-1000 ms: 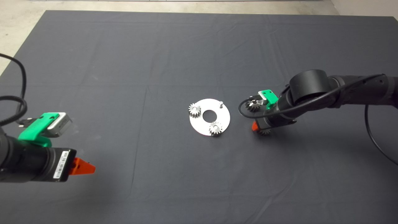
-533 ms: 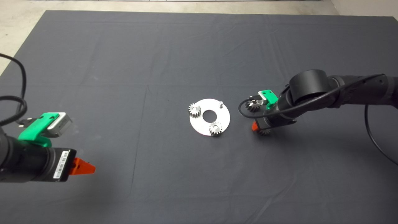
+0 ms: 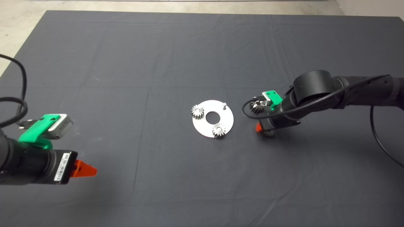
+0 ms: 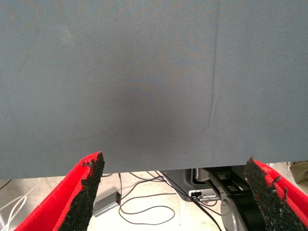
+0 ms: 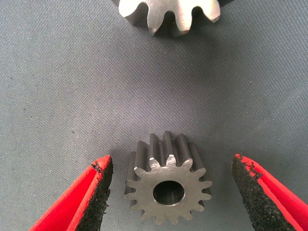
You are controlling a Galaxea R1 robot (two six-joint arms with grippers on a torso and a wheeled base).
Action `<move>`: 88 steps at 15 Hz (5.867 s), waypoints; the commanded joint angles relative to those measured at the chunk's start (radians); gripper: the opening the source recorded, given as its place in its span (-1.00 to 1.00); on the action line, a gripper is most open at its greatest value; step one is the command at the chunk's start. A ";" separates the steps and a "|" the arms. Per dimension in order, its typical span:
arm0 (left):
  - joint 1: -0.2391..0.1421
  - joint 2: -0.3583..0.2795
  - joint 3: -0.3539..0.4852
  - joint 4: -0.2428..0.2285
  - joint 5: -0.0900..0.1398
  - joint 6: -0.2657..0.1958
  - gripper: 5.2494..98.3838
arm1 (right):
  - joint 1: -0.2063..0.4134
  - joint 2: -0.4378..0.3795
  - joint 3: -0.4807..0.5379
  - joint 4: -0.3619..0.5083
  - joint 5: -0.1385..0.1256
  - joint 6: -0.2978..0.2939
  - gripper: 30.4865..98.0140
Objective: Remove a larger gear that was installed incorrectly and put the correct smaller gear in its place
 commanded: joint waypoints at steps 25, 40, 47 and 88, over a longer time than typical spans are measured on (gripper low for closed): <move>-0.008 0.003 0.001 -0.003 0.001 0.003 0.49 | 0.014 0.006 -0.024 0.091 -0.092 0.008 0.05; -0.008 0.002 0.001 -0.001 0.001 0.004 0.49 | 0.020 0.006 -0.018 0.153 -0.092 0.004 0.05; -0.008 0.002 -0.001 0.003 0.001 0.004 0.49 | 0.020 0.007 -0.024 0.135 -0.089 0.002 0.05; -0.008 0.003 -0.002 0.003 0.001 0.004 0.49 | 0.037 0.017 -0.026 0.058 -0.087 0.001 -0.11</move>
